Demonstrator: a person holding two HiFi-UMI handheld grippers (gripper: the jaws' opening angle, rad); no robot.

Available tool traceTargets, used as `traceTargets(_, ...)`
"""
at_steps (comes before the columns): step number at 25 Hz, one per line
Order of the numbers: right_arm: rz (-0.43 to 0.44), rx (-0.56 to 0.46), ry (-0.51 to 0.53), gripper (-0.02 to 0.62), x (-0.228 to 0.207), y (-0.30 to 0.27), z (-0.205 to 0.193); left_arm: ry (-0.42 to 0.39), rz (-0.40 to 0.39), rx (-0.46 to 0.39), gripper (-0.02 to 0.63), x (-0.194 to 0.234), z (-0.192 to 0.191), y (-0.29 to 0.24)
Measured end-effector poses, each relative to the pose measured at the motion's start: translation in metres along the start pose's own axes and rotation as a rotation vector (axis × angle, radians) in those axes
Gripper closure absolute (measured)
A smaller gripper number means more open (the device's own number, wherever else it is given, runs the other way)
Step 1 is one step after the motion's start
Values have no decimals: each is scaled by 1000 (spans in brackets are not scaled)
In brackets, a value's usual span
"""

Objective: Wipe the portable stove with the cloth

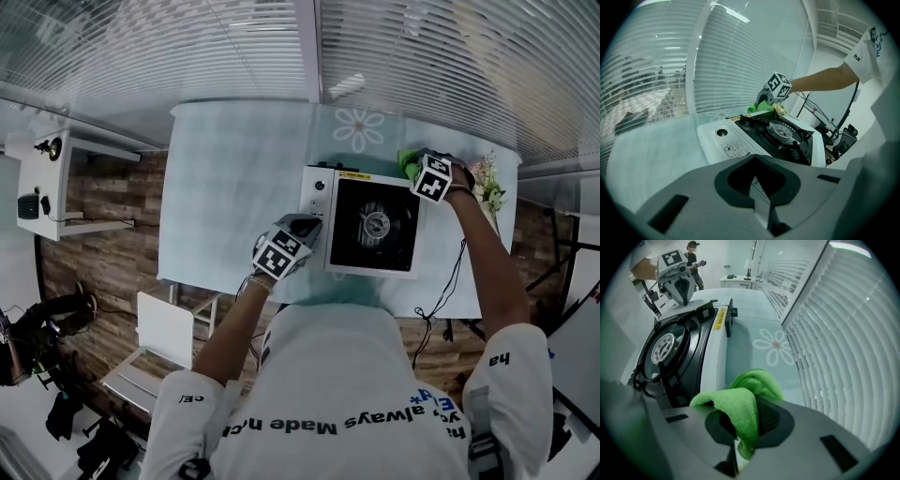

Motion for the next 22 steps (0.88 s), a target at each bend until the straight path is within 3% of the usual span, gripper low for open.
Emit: traceTargets(22,267,-154,-25,569,19,-22,88,34,7,-21,595,0,1,1)
Point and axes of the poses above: the fingertips, and each gripper's own axes: y backward along the fingers, x to its left, z out of its top, the point moved 6 cm from there along y, backward along the fingers, and after that the axes turned 9 degrees about -y, right-handed, at the moved point
